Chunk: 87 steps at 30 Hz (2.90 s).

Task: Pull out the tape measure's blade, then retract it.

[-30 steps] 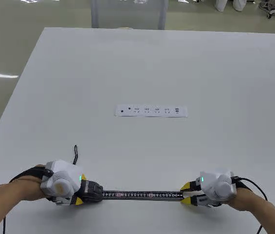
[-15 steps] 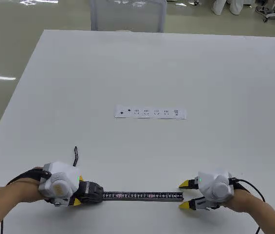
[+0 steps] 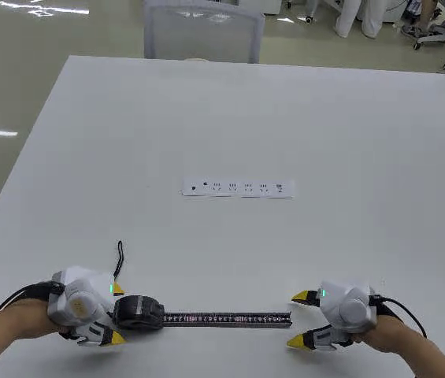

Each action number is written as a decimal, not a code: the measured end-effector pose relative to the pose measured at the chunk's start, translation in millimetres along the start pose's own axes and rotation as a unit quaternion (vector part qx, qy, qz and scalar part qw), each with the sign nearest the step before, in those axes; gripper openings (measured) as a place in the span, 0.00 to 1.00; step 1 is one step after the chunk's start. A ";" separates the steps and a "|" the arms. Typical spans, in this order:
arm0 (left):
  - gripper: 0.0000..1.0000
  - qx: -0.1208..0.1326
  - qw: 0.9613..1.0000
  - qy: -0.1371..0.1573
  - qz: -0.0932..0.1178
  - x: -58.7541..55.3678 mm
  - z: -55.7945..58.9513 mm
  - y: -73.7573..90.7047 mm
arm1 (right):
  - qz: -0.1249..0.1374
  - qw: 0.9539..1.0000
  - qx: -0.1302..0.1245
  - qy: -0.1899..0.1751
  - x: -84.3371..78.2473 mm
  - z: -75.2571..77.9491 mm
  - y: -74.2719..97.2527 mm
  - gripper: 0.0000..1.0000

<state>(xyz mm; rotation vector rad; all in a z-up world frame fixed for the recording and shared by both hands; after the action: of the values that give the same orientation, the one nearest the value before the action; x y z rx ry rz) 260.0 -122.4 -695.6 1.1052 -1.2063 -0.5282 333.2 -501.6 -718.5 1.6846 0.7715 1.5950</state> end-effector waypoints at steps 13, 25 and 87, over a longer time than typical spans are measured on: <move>0.61 0.033 0.993 0.098 0.049 -7.9 11.8 9.5 | 0.031 0.994 -0.050 -0.093 2.1 -14.0 11.7 0.66; 0.68 0.067 0.984 0.141 0.083 -13.2 26.8 16.7 | 0.058 0.984 -0.087 -0.147 -2.0 -38.1 23.8 0.74; 0.99 0.197 0.926 0.268 0.181 -10.6 111.9 57.5 | 0.139 0.945 -0.194 -0.223 27.3 -113.3 65.6 0.93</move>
<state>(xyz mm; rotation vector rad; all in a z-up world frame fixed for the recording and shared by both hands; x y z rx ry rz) 141.2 -133.1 -654.2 1.2188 -1.0066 0.3080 220.0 -509.6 -647.8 1.8076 -0.0121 1.3474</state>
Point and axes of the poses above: the centre of the closed fingertips' face, and the gripper's own axes: y roughly backward along the fingers, z roughly to its right, x roughly out of its top, the point moved 7 cm from there along y, roughly backward along the fingers, and after that the axes turned 2 degrees about -z, right-handed, at the moved point
